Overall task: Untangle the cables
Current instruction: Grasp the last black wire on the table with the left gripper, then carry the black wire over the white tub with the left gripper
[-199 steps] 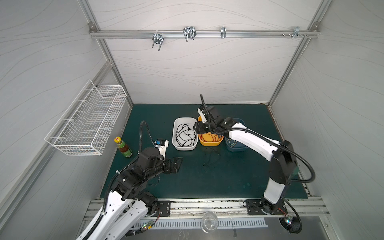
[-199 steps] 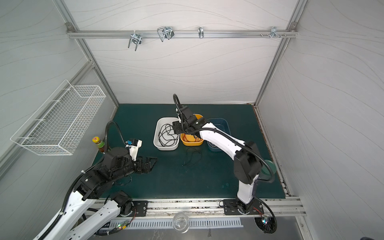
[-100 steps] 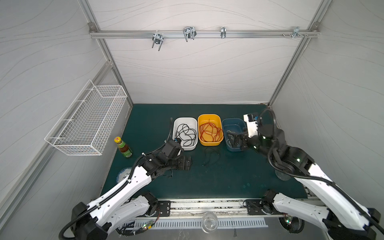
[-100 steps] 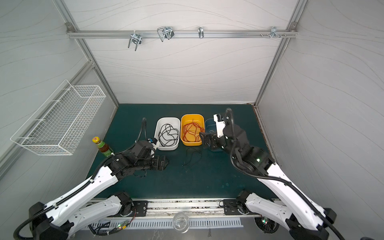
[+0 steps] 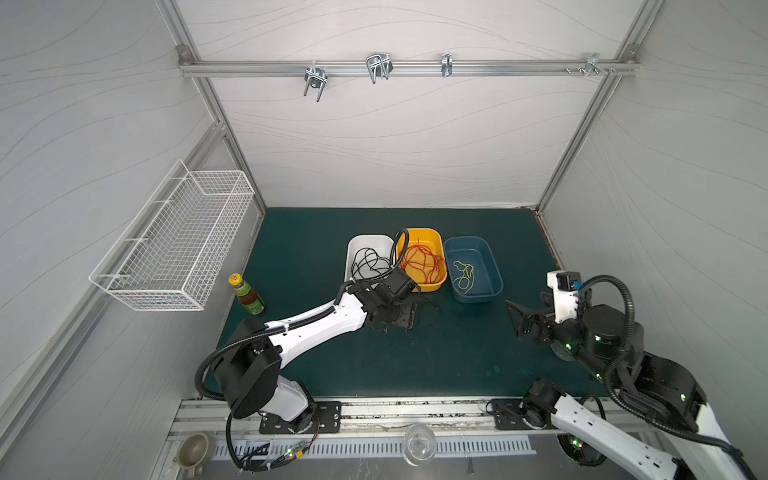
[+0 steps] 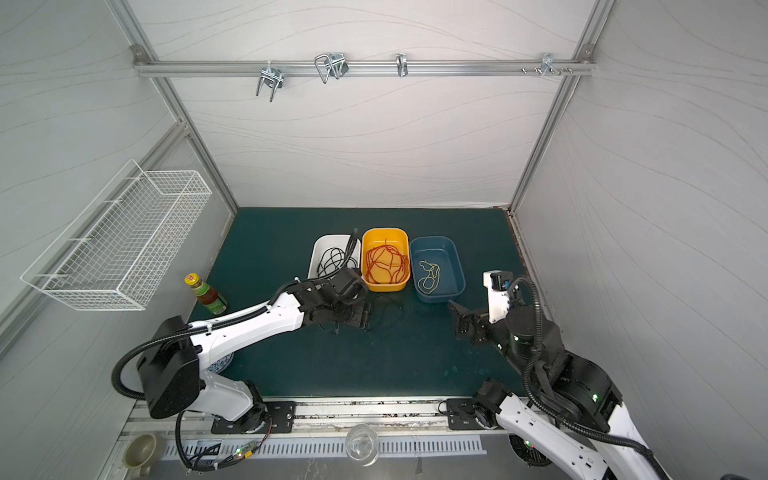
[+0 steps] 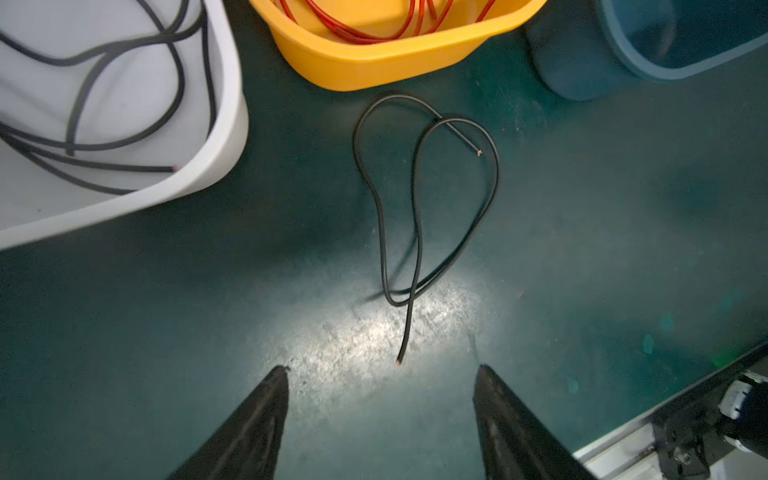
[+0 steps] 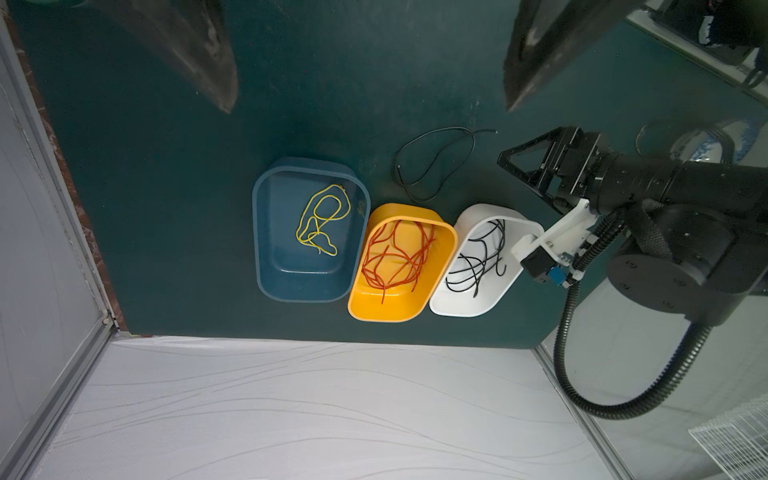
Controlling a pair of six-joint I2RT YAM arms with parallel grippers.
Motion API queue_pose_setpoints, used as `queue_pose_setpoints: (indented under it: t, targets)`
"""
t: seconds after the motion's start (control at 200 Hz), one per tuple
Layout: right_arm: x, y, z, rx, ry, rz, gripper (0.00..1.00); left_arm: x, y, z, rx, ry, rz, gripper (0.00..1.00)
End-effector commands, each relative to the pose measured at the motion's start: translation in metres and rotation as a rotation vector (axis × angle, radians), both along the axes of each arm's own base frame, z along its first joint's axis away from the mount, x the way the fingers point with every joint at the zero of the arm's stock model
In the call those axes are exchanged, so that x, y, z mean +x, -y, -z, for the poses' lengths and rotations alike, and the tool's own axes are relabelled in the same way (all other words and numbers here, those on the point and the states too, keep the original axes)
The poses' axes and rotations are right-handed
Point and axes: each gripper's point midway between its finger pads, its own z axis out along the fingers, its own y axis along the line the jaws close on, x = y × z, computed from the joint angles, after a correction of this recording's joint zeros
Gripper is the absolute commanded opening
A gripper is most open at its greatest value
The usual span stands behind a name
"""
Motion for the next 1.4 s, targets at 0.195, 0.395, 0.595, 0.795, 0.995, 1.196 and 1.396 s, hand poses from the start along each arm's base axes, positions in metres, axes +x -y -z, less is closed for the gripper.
queue_pose_setpoints:
  t: [0.195,0.395,0.595,0.795,0.995,1.196,1.396]
  targets:
    - [-0.008,0.004,0.020,-0.003,-0.011,-0.019,0.99,0.022,0.030,0.017,0.023,0.014,0.009,0.65]
    - [-0.014,0.007,0.022,0.035,0.016,-0.030,0.99,0.026,0.041,0.038,0.037,-0.031,0.008,0.56]
    - [-0.016,0.009,0.021,0.052,0.038,-0.035,0.99,0.031,0.038,0.052,0.095,-0.033,0.002,0.48]
    - [-0.018,0.008,0.020,0.059,0.049,-0.049,0.99,0.033,0.033,0.067,0.146,-0.046,-0.003,0.43]
    - [-0.020,0.010,0.018,0.079,0.070,-0.053,0.99,0.037,0.030,0.077,0.201,-0.048,0.007,0.29]
    - [-0.020,0.009,0.018,0.077,0.075,-0.057,0.99,0.042,0.027,0.077,0.247,-0.031,0.012,0.12]
    - [-0.021,0.010,0.017,0.079,0.081,-0.060,0.99,0.039,0.026,0.060,0.226,-0.023,0.021,0.00]
